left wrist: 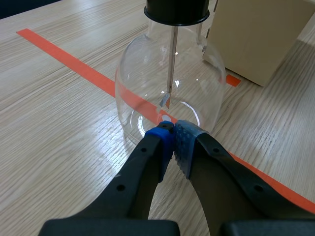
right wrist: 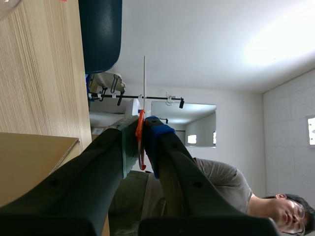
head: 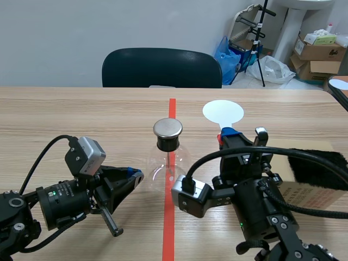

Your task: Do the electroscope experiment

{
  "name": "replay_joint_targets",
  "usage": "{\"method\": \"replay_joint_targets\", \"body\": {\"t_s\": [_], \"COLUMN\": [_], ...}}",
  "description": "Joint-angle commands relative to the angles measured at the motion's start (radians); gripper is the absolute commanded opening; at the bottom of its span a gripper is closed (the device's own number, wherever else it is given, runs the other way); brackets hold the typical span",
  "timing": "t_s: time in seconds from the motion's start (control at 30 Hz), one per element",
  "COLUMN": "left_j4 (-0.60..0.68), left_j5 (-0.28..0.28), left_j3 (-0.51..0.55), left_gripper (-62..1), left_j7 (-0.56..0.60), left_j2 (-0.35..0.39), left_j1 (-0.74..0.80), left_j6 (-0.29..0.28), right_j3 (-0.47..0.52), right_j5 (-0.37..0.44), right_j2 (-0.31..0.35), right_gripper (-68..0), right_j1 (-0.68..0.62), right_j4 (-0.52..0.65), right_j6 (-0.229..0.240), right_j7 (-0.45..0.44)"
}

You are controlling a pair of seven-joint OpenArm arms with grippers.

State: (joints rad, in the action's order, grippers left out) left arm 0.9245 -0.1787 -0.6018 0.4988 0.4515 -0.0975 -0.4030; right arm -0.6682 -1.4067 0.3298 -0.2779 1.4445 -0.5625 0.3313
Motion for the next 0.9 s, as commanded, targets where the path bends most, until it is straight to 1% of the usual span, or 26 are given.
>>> {"method": "replay_joint_targets", "body": {"t_s": [0.0, 0.1, 0.87], "left_j4": [0.011, 0.011, 0.011], "left_j5": [-0.008, -0.008, -0.008], "left_j3": [0.008, 0.008, 0.008], "left_gripper": [-57.7, -57.8, -57.8], "left_j7": [0.017, 0.017, 0.018], "left_j2": [-0.005, -0.005, -0.005], "left_j1": [-0.005, -0.005, -0.005], "left_j6": [-0.002, -0.002, -0.002], "right_j3": [0.004, 0.004, 0.004], "right_j5": [-0.008, -0.008, -0.008], "right_j2": [0.011, 0.011, 0.011], "right_gripper": [-66.7, -66.7, -66.7], "right_j1": [0.012, 0.012, 0.012], "right_j4": [0.016, 0.016, 0.016], "right_j6": [-0.013, -0.013, -0.013], "right_j7": [0.004, 0.014, 0.015]}}
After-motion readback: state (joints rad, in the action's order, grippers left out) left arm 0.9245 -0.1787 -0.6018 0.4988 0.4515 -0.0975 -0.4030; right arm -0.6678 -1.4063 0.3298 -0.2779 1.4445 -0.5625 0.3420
